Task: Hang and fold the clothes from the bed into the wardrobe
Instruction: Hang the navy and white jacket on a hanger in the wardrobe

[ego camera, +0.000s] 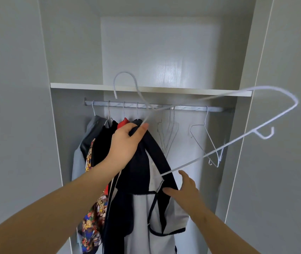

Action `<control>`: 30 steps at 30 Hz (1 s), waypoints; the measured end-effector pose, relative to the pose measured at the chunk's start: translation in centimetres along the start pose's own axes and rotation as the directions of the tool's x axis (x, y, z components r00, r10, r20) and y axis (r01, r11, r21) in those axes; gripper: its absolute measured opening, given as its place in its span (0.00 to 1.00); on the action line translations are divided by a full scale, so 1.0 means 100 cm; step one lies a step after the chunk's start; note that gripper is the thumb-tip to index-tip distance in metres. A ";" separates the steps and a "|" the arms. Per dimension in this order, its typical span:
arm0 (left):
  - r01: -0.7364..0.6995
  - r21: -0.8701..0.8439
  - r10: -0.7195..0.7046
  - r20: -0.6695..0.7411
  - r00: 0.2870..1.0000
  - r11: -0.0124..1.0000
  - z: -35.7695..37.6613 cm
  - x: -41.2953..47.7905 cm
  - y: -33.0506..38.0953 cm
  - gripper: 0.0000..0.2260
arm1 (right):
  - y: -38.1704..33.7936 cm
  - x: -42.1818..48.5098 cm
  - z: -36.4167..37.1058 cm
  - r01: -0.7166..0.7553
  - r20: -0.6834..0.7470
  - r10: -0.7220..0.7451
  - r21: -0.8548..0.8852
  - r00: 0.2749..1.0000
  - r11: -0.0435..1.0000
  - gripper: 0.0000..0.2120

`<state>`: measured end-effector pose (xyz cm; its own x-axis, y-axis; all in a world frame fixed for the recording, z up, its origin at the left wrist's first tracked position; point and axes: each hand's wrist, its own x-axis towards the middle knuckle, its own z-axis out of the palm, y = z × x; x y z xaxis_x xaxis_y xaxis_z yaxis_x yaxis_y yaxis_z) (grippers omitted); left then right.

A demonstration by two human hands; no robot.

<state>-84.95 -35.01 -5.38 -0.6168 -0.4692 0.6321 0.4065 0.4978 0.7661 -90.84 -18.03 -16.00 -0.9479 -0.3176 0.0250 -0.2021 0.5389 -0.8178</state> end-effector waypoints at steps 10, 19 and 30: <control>-0.169 0.191 0.183 -0.062 0.981 0.967 -0.041 0.018 -0.008 0.12 | 0.019 0.012 -0.001 -0.209 0.065 0.209 0.563 0.976 0.800 0.05; -0.102 0.475 0.180 -0.122 0.976 0.874 -0.078 0.031 -0.038 0.18 | -0.011 0.014 -0.045 -0.392 0.372 0.149 0.755 0.916 0.525 0.06; -0.243 0.821 0.164 0.184 0.969 0.517 -0.101 0.011 -0.060 0.14 | -0.009 0.017 -0.059 -0.328 0.315 0.101 0.857 0.944 0.397 0.12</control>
<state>-81.20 -45.86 -8.10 -0.6549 -0.2390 0.7169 -0.1934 0.9701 0.1467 -93.77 -14.40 -11.84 -0.8374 -0.4911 -0.2399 0.4421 -0.3508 -0.8255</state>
